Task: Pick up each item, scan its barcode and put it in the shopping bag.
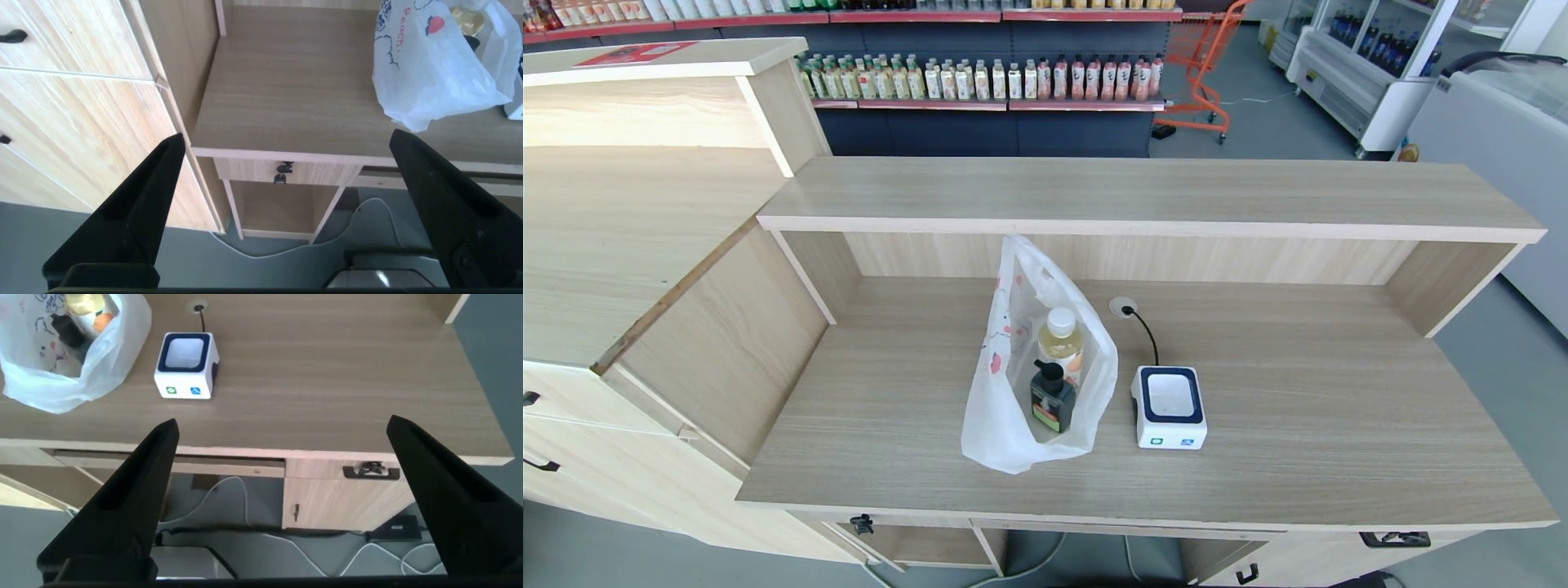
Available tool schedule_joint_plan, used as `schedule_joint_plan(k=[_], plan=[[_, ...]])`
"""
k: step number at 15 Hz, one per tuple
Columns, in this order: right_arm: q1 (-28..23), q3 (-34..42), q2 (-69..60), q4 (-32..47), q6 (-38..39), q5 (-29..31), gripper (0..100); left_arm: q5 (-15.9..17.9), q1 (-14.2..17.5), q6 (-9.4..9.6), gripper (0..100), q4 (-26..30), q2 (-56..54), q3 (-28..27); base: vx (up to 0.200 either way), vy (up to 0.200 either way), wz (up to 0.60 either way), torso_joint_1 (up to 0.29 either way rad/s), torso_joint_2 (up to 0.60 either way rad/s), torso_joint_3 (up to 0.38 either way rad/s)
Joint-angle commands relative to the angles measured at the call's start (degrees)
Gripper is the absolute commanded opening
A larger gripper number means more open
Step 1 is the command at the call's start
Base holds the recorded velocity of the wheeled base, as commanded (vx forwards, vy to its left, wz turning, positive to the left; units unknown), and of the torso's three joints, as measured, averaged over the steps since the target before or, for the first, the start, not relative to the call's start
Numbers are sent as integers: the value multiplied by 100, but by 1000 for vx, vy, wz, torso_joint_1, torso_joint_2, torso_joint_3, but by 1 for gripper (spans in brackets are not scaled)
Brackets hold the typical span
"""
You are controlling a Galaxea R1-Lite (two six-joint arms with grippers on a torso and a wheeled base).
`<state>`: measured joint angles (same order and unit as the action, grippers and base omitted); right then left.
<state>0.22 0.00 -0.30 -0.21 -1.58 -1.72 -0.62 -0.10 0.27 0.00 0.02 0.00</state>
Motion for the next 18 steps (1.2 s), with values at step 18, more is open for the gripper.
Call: schedule_joint_plan(k=[18], plan=[[4,0,30,3,-26,-4,100,-8,1,35,100,0,6,0,56,-111,0,3,0,1]])
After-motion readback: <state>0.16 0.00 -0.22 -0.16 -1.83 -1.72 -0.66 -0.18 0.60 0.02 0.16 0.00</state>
